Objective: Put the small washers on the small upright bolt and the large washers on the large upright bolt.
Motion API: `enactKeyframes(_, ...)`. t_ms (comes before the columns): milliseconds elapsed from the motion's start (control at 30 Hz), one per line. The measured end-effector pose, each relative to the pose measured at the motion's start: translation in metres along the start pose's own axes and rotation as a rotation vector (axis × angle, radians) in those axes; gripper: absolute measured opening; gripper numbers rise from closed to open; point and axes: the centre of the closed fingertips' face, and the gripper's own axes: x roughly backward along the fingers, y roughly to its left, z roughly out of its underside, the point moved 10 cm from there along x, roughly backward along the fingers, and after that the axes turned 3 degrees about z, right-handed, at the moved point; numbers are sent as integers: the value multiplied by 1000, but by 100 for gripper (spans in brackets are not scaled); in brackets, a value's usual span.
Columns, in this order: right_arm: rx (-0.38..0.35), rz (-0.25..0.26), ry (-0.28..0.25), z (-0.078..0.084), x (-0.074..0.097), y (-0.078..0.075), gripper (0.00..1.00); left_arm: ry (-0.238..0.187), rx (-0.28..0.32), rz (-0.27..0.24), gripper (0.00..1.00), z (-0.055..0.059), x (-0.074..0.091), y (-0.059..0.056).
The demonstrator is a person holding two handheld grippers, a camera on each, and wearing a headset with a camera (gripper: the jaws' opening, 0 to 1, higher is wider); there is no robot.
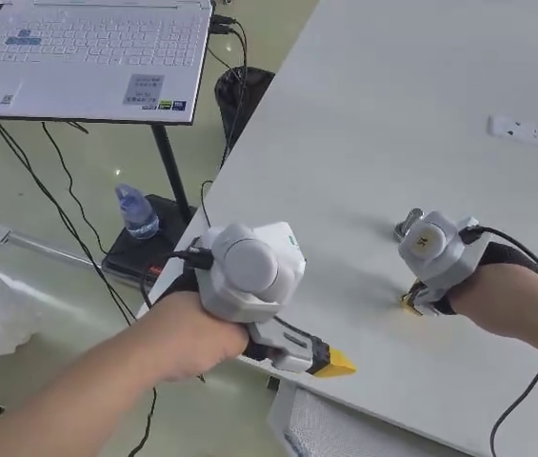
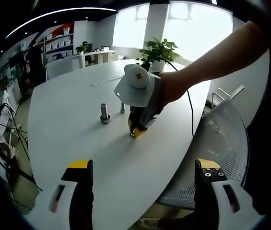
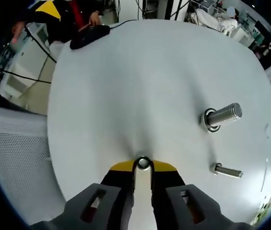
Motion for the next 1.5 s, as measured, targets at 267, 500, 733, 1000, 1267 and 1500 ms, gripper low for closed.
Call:
enactKeyframes(267, -7, -4, -11, 2, -4, -4, 12, -17, -3, -20, 89, -12, 1, 2)
enactKeyframes(500, -31, -7, -18, 12, -3, -11, 12, 2, -13, -17, 88, -14, -1, 0)
enactKeyframes(733, -57, -12, -13, 23, 3, -16, 12, -6, 0, -21, 88, -15, -3, 1)
enactKeyframes(1000, -81, 7, -16, 37, 20, -22, 12, -4, -4, -30, 87, -15, -2, 2)
enactKeyframes(1267, -108, 12, -15, 52, 35, -27, 12, 0, -2, -30, 87, -14, -4, 4)
enactKeyframes(1500, -122, 21, -24, 53, 48, -36, 12, 15, -4, -32, 87, -12, -7, 4)
